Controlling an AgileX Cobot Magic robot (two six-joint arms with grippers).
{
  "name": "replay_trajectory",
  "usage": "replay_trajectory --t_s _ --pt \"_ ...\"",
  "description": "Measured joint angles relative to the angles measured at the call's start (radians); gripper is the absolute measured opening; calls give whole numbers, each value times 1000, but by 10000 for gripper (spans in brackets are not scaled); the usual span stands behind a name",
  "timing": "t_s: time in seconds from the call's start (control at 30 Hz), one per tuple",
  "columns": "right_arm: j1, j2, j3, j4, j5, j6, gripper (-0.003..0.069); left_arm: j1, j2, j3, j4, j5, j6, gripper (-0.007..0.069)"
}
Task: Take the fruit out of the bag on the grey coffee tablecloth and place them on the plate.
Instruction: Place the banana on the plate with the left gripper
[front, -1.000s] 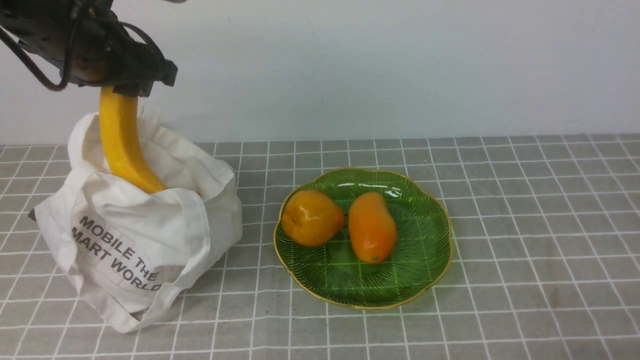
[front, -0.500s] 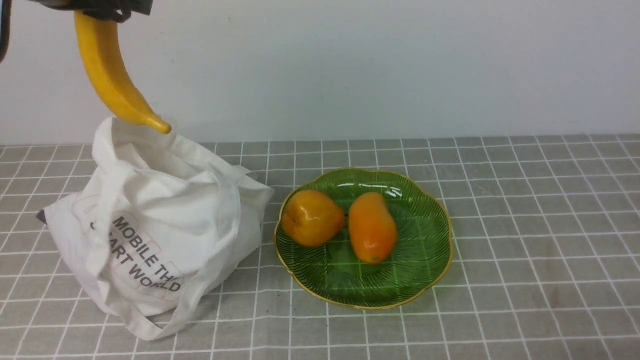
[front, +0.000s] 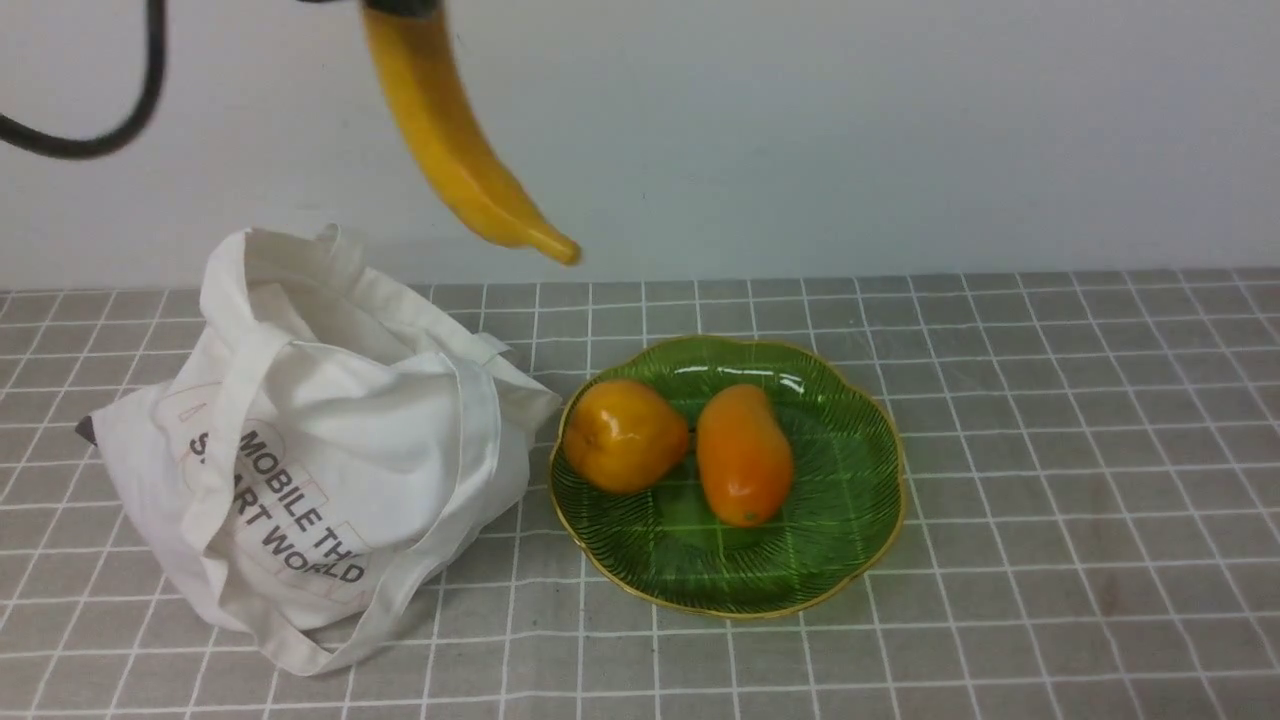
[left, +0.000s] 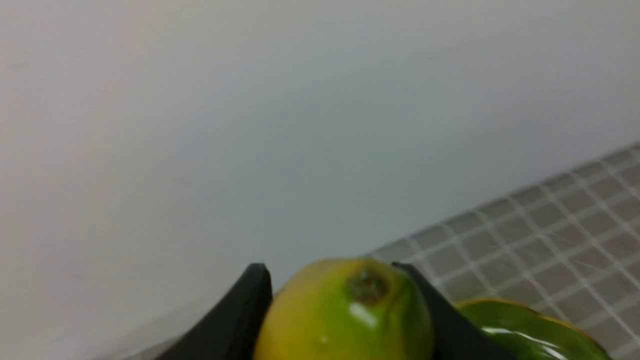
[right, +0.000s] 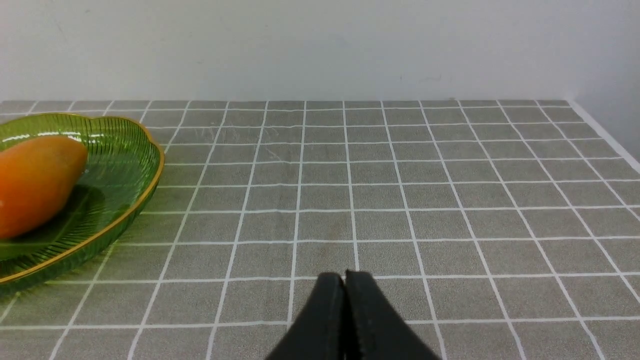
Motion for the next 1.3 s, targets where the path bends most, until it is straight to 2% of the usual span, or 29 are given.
replay_trajectory --t_s 0.1,0.2,0.67,0.83,0.93,1.07,1.2,1.3 --pt "0 0 0 0 0 0 -15 -82 66 -1 -42 73 6 268" --pt "0 0 0 0 0 0 -15 -118 149 -1 -55 107 6 268" --pt "0 0 0 0 0 0 -15 -134 405 1 -134 95 -92 271" --pt "0 0 0 0 0 0 -15 -134 442 1 -116 44 -160 343" --pt "0 0 0 0 0 0 -15 -134 469 1 -93 2 -219 442" --pt "0 0 0 0 0 0 -15 -134 479 1 -69 2 -233 529" --pt "0 0 0 0 0 0 -15 -134 453 1 -29 7 -237 559" --pt "0 0 0 0 0 0 -15 -134 386 1 50 17 -240 562"
